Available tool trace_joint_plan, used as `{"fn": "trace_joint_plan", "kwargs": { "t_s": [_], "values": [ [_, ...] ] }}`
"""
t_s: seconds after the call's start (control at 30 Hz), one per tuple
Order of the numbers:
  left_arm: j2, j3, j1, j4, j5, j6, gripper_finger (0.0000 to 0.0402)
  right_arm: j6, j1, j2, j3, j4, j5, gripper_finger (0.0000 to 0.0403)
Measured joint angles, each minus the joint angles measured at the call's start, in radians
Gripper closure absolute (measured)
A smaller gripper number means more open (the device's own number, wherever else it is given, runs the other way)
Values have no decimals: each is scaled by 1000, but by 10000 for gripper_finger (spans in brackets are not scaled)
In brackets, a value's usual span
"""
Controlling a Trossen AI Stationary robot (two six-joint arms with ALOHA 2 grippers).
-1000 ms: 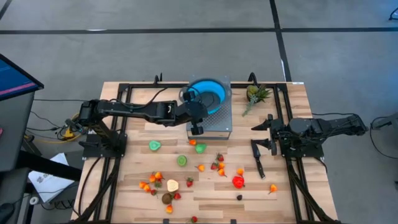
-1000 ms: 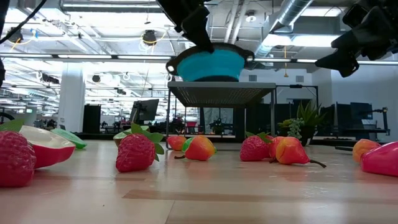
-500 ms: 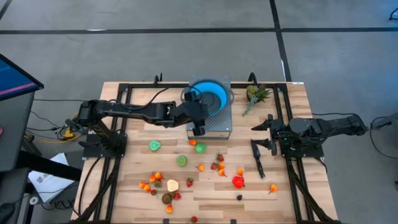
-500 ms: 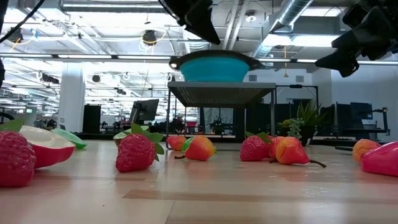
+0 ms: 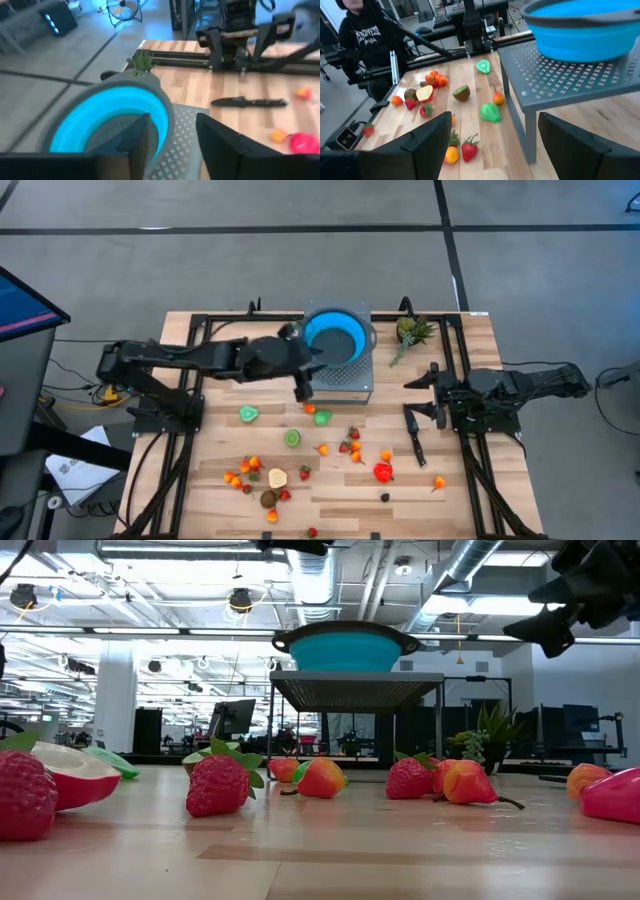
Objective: Pick & Place Fruit
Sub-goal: Put the strainer bowl on the shelf
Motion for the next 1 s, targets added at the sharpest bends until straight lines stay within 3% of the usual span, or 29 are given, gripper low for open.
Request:
{"fn": "trace_joint_plan", "kwargs": {
  "t_s": [0.17,0.4,0.7,0.87,1.0],
  "values": [
    [-126,-150,9,88,31,-86,321,-5,-1,0,0,34,5,111],
    [-286,-415,24,413,38,-107,392,11,-2,0,0,134,46,111],
    [-380,-647,170,620,214,-220,399,48,-2,0,0,199,107,111],
    [-392,-662,202,658,218,-109,400,223,-17,0,0,215,275,111],
    [-417,-662,200,668,219,-31,400,416,-76,0,0,216,296,112]
  ]
}}
